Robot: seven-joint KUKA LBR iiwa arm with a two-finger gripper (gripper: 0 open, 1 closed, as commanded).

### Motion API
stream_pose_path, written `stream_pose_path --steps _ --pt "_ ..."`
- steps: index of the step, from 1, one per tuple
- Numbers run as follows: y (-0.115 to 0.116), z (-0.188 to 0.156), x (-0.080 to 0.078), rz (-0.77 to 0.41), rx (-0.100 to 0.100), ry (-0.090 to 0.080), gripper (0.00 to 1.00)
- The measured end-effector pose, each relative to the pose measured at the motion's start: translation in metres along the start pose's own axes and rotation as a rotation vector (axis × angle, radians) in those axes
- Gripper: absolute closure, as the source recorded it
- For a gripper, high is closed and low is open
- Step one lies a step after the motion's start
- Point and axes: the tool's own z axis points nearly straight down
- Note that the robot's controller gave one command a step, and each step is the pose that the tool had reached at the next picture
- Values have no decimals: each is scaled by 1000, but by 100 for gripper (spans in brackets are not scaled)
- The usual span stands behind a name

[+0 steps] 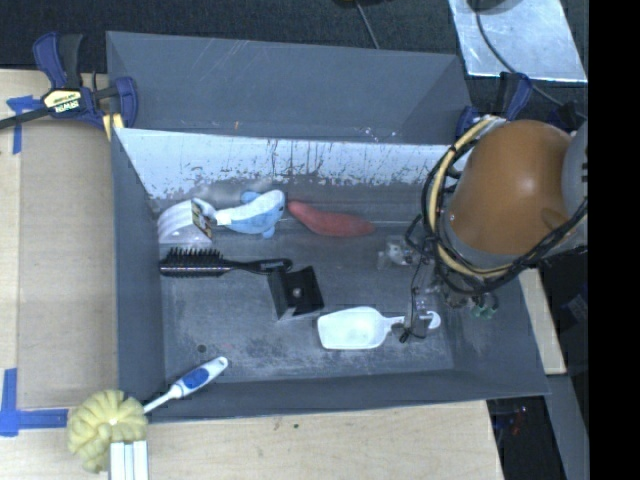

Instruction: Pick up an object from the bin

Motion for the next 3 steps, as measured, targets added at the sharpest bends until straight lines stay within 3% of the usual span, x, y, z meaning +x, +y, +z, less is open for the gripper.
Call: stream_pose_path --steps 1,2,3 --pt "44 111 -3 171 -3 16 0" --pt "-40 98 0 187 0 -7 100" --pt "-40 98 0 187 0 -8 100"
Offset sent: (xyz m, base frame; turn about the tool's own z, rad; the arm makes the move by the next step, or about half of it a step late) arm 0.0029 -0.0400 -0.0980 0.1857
